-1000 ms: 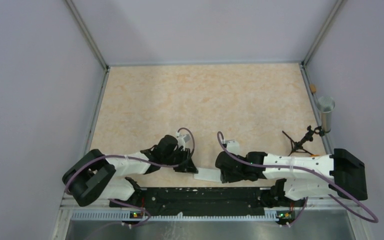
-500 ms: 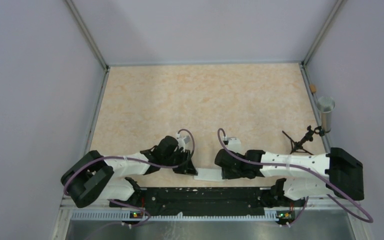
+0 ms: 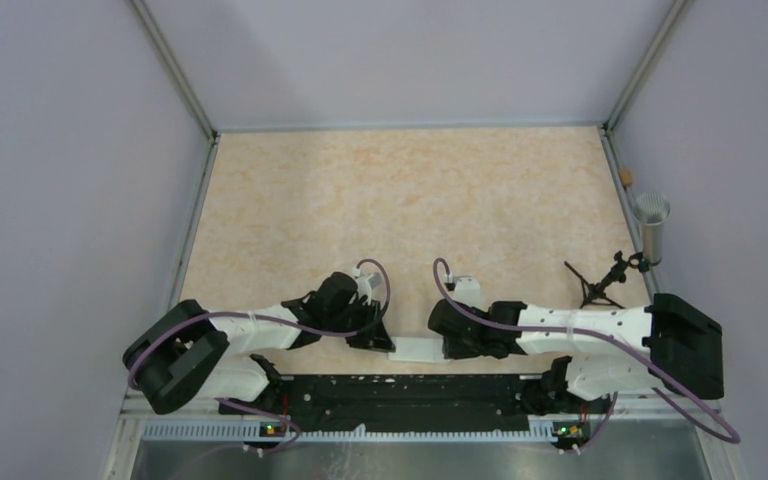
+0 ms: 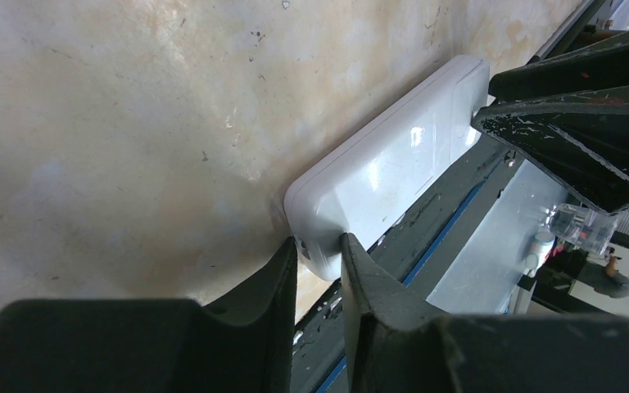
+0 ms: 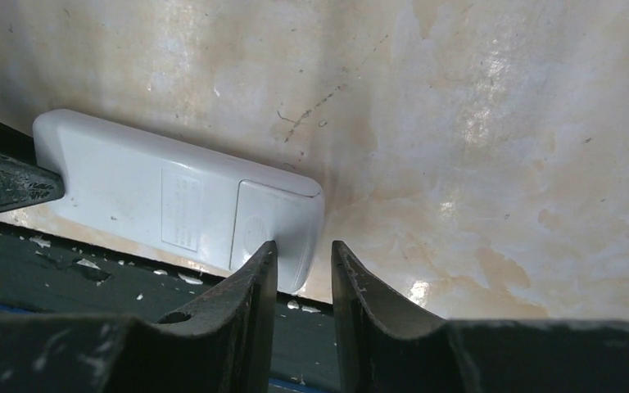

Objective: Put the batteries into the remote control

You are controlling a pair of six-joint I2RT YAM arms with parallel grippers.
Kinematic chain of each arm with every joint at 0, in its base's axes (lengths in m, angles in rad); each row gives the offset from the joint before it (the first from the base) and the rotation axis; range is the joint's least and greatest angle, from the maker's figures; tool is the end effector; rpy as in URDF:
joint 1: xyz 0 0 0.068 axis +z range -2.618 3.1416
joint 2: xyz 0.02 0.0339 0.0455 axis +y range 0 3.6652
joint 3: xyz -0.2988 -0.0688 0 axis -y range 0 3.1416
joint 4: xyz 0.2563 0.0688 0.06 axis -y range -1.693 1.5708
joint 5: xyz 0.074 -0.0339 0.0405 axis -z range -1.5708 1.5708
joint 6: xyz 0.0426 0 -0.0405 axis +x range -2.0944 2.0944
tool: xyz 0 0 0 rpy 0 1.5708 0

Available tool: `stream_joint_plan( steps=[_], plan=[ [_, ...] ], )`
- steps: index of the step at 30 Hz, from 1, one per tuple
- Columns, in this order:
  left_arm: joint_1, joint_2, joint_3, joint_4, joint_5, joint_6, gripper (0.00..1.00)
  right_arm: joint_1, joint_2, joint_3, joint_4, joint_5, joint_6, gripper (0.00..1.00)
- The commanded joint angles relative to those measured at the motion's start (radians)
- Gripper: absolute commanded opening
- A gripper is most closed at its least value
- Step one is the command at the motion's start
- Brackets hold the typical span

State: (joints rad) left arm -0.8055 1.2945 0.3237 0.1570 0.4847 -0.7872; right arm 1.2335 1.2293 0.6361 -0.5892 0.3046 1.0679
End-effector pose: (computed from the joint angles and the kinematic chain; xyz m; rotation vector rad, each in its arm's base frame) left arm 0.1308 -0.1648 0.1421 0.2880 2.6774 -1.2251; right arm 0.0814 0.1934 0.1954 -0.1416 2.6888 0.3148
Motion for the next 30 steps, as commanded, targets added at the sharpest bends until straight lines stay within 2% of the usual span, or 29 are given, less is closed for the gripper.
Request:
stream_joint_plan(
  steps=[1, 11, 16, 23, 30],
  plan=[
    [-0.014, 0.039, -0.018, -0.103, -0.051, 0.031, 0.25, -0.018, 0.004, -0.021, 0.030, -0.001, 0.007, 0.28],
    [-0.017, 0.055, -0.014, -0.097, -0.049, 0.032, 0.23, -0.022, 0.026, -0.082, 0.113, -0.074, 0.005, 0.26],
    [-0.021, 0.064, -0.014, -0.083, -0.043, 0.026, 0.20, -0.021, 0.027, -0.114, 0.172, -0.116, 0.005, 0.20],
    [-0.042, 0.076, -0.007, -0.065, -0.041, 0.016, 0.15, -0.004, 0.101, -0.091, 0.255, -0.167, -0.013, 0.19],
    [-0.049, 0.057, -0.002, -0.087, -0.064, 0.013, 0.15, 0.010, 0.150, -0.031, 0.192, -0.138, -0.050, 0.20]
  ],
)
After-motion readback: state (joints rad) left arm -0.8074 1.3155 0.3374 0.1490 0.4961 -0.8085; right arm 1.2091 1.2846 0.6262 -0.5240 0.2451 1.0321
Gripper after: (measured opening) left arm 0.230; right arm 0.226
